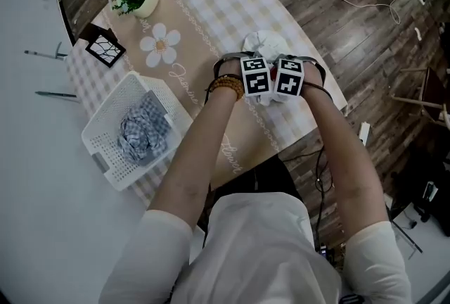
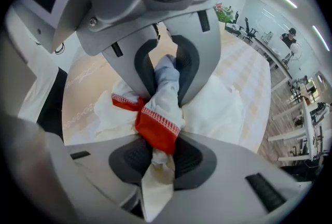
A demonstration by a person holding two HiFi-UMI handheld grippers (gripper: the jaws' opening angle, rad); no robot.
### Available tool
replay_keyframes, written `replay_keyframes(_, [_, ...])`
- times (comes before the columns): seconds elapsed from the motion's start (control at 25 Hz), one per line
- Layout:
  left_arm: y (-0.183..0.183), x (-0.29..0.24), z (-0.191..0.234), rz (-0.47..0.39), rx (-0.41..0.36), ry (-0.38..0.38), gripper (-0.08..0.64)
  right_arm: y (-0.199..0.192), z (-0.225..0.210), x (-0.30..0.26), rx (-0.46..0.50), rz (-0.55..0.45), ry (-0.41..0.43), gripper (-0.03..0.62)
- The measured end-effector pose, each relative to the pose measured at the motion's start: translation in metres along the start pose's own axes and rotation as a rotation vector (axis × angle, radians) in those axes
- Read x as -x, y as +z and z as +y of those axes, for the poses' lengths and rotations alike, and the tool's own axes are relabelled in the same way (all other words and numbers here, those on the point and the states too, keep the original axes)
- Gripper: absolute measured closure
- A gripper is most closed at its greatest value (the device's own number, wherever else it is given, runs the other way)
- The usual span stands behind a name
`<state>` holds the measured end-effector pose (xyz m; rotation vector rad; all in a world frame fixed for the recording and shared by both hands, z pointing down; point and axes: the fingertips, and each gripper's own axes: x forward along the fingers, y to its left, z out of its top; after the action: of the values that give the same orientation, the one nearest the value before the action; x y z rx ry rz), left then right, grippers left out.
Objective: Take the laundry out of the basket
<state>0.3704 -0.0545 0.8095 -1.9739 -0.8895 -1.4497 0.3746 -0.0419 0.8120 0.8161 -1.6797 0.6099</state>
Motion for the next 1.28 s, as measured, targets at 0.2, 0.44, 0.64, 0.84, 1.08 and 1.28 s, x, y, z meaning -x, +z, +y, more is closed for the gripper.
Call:
replay_keyframes(0.2, [0.000, -0.001, -0.001, 0.018, -0.004, -0.002, 0.445, 0.000, 0.001, -0.001, -0.013, -0.018, -0.023, 0.486])
replay_keyframes(0.44, [-0.003, 0.004, 0.000, -0.017, 0.074, 0.097, 0.441, 0.000, 0.001, 0.003, -0.035, -0.031, -0.099, 0.486])
replay_keyframes(0.64, [0.000, 0.028, 0.002, 0.010, 0.070, 0.122, 0.398, 0.002, -0.004, 0.029, -0.056, -0.043, -0.100, 0.432])
replay_keyframes(0.84, [0.006, 0.071, 0.009, 0.029, 0.057, 0.152, 0.370, 0.012, -0.010, 0.075, -0.028, -0.044, -0.125, 0.426])
replay_keyframes(1.08, [0.005, 0.134, 0.027, 0.036, 0.059, 0.231, 0.344, 0.024, -0.031, 0.139, -0.039, -0.080, -0.211, 0.426])
replay_keyframes(1.28, [0.002, 0.175, 0.034, -0.001, 0.117, 0.307, 0.344, 0.051, -0.042, 0.176, -0.065, -0.158, -0.277, 0.426])
